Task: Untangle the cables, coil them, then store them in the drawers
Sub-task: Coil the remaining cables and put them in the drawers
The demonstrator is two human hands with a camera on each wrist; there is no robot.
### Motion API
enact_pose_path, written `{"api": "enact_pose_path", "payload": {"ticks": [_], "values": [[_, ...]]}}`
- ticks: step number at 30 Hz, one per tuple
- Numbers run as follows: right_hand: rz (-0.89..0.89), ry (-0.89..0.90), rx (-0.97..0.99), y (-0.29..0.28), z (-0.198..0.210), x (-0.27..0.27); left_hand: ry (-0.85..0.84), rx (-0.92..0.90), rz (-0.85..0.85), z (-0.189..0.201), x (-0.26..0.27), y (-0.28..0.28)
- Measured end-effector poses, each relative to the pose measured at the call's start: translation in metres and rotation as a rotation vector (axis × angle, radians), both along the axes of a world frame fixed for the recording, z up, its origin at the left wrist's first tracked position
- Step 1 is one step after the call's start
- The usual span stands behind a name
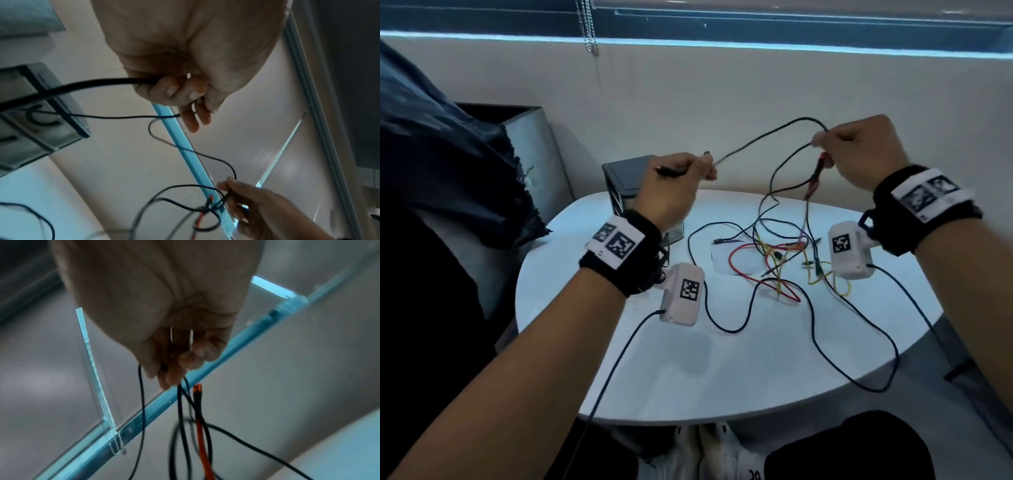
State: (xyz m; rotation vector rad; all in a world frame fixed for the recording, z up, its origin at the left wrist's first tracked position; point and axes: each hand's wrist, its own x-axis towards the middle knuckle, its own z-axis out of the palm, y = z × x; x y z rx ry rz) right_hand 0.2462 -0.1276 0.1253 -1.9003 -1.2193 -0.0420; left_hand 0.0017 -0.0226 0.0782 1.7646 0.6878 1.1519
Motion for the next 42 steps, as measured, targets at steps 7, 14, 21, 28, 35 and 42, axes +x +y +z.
{"api": "enact_pose_path", "payload": {"ticks": [7, 14, 21, 28, 35, 42], "values": [[0.219, 0.292, -0.091, 0.000, -0.007, -0.020, -0.001, -0.083, -0.061, -0.026, 0.053, -0.023], [0.336, 0.282, -0.128, -0.005, -0.007, -0.031, 0.112, -0.212, -0.170, -0.031, 0.087, -0.027], [0.332, 0.319, -0.072, -0.010, -0.012, -0.025, 0.247, -0.210, -0.197, -0.039, 0.090, -0.028], [0.123, 0.365, 0.188, -0.012, -0.007, 0.007, 0.288, -0.132, -0.075, -0.061, 0.080, -0.020], [0.091, 0.359, 0.293, -0.016, -0.001, 0.012, 0.194, -0.170, -0.026, -0.069, 0.070, -0.010], [0.048, 0.399, 0.408, -0.013, 0.007, 0.013, 0.235, -0.140, -0.023, -0.066, 0.061, -0.004]]}}
